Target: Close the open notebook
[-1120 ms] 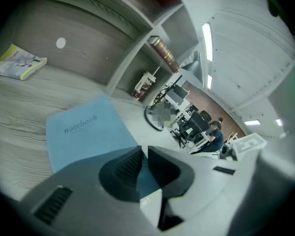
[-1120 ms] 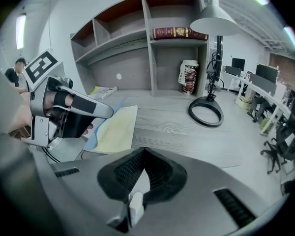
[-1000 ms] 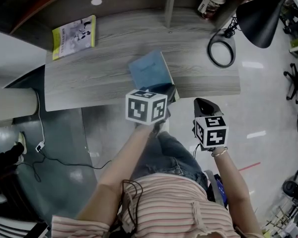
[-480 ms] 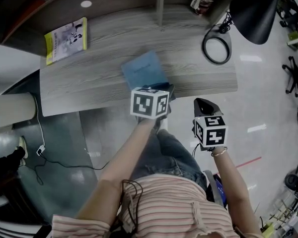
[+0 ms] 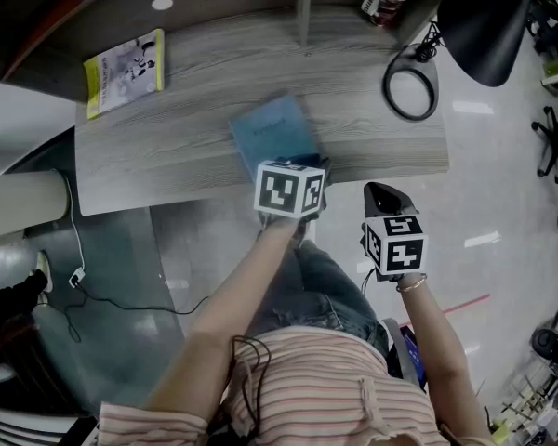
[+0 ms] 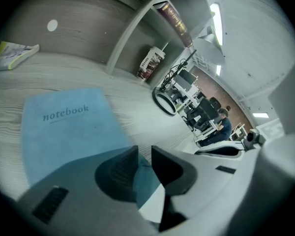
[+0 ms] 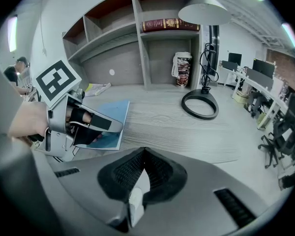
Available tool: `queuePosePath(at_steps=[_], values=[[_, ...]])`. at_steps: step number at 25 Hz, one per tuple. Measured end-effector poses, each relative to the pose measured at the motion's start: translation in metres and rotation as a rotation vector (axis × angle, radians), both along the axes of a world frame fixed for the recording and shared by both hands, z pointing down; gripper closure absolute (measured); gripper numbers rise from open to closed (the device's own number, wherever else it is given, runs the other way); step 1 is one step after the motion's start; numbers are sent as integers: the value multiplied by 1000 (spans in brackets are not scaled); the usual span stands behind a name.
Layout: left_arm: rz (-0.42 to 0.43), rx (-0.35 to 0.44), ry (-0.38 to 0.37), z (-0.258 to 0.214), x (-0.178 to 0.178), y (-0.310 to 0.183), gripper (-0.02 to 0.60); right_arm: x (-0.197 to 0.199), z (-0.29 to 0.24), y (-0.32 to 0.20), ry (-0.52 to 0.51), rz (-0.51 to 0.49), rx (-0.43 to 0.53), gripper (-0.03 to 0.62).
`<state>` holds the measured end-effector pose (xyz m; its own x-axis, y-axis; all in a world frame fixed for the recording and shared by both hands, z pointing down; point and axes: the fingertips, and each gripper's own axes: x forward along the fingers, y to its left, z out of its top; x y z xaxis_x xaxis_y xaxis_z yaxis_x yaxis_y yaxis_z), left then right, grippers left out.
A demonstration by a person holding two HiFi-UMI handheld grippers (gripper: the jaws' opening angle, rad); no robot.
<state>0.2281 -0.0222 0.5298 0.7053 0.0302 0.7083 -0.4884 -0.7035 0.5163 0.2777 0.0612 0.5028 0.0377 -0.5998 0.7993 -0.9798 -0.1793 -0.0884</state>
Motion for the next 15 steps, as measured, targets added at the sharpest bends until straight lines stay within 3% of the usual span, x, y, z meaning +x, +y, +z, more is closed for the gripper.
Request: queuePosePath(at_steps=[7,15], values=[[-16,61,44,-22,-10,-10,517,-14,-16,-25,-1,-64,54,586],[-118,181,101,-60,-51,-38,541,-45,-54,-64,-1,-160,168,586]])
